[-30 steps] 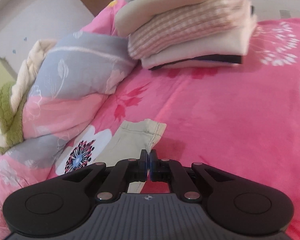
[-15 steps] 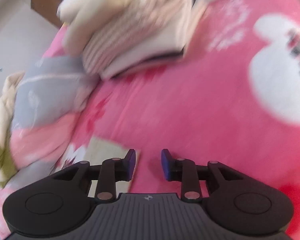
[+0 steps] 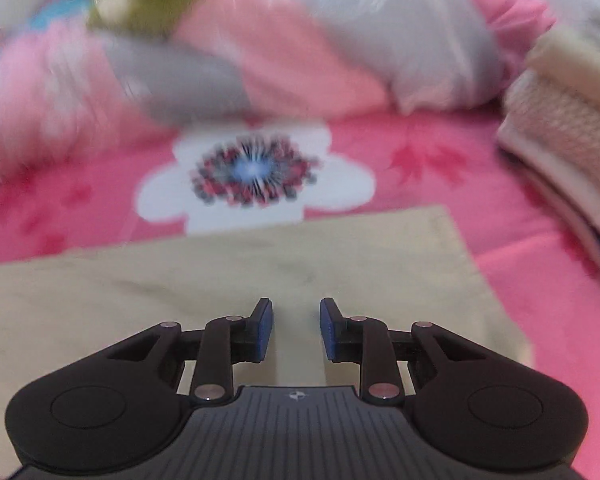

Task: Fold clothes

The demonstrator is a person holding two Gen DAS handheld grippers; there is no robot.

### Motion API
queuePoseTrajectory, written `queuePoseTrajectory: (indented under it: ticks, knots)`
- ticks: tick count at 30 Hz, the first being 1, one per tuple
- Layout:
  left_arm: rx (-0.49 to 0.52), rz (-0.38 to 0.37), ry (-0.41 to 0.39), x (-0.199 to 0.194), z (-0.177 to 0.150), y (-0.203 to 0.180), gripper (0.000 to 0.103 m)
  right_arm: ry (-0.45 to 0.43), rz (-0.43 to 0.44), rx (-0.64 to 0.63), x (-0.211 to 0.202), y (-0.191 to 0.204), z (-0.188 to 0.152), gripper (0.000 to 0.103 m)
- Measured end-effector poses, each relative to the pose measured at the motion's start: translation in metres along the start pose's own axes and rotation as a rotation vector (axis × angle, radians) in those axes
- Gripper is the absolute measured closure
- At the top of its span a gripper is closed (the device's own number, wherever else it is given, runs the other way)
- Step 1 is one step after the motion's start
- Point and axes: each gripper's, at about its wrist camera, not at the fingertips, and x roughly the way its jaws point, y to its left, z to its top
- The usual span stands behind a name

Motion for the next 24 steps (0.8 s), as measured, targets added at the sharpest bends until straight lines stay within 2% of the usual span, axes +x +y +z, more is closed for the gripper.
queuePoseTrajectory:
  ticks: [2,4,6,8,10,11,13,15,17,19,22,23,24]
  knots:
    - [0.0,0.0,0.001,0.0,0.0,0.0,0.046,0.001,-0.025,0.029,0.027,-0.009,0.013,0.078]
    - [-0.001,0.0,0.001,0.001,0.0,0.0,0.046,-0.015,-0.106,0.088,0.04,-0.025,0.029,0.077]
    - [-0.003,-0.001,0.001,0.001,0.0,0.0,0.046,-0.014,-0.156,0.194,0.052,-0.052,0.04,0.077]
    - [-0.004,-0.001,0.001,0.001,0.0,0.0,0.046,-0.029,-0.159,0.309,0.047,-0.076,0.046,0.079]
    - [-0.004,0.0,0.0,0.001,0.0,0.0,0.046,-0.063,-0.152,0.303,0.03,-0.071,0.047,0.077]
    - [-0.004,0.0,0.0,0.001,0.0,0.0,0.046,-0.086,-0.118,0.249,0.017,-0.057,0.046,0.077]
    - [0.001,0.002,-0.002,0.001,0.0,0.0,0.046,-0.078,-0.006,0.134,0.0,-0.026,0.041,0.077]
    - [0.006,0.004,-0.003,0.001,-0.001,0.0,0.046,-0.005,0.129,0.021,-0.005,0.009,0.034,0.077]
    - [0.01,0.006,-0.004,0.001,-0.001,-0.001,0.046,0.054,0.173,-0.082,0.004,0.041,0.029,0.077]
    - [0.01,0.004,-0.005,0.001,-0.001,0.0,0.046,0.094,0.144,-0.093,0.026,0.055,0.033,0.077]
    - [0.01,0.003,-0.006,0.001,-0.002,0.001,0.046,0.06,0.085,0.03,0.055,0.034,0.055,0.079]
    - [0.01,0.002,-0.006,0.001,-0.002,0.001,0.046,0.049,0.048,0.07,0.064,0.024,0.062,0.079]
    - [0.009,0.001,-0.006,0.001,-0.001,0.001,0.046,0.043,-0.037,0.113,0.07,0.008,0.068,0.079]
